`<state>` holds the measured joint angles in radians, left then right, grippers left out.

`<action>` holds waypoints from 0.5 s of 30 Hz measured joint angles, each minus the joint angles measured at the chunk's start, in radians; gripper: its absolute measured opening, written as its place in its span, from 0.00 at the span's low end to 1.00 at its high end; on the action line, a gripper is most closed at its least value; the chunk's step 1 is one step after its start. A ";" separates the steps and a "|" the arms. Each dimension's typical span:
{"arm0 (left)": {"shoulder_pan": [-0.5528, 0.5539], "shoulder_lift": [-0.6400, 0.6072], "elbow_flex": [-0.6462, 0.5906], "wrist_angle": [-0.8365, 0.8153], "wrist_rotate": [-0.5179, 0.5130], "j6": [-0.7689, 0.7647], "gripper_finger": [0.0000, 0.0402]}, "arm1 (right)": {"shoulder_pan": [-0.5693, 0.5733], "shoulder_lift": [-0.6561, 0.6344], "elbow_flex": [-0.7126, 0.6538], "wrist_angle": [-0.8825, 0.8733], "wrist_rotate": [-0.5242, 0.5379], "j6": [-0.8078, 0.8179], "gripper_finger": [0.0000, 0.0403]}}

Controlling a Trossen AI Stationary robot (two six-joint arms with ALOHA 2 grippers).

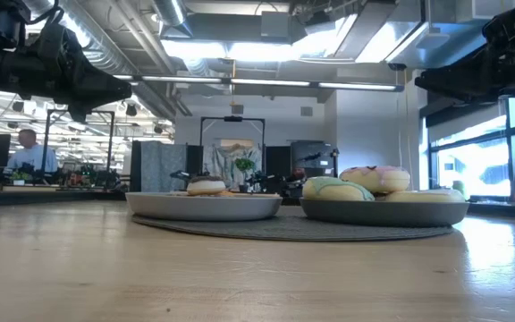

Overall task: Pick & Place donuts
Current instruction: Return to Home Position

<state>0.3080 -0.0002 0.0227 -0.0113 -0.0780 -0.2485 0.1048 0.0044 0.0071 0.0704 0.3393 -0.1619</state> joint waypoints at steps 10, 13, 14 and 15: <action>0.000 0.000 0.000 0.000 0.000 0.000 0.19 | 0.000 0.000 0.000 0.000 0.000 0.000 0.35; 0.000 0.000 0.000 0.000 0.000 0.000 0.19 | 0.000 0.000 0.000 0.000 0.000 0.000 0.35; 0.000 0.000 0.000 0.000 0.000 0.000 0.19 | 0.000 0.000 0.000 0.000 0.000 0.000 0.35; 0.000 0.000 0.000 0.000 0.000 0.000 0.20 | 0.000 0.000 0.000 0.000 0.000 0.000 0.35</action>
<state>0.3084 -0.0002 0.0227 -0.0114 -0.0780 -0.2485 0.1047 0.0044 0.0071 0.0704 0.3391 -0.1619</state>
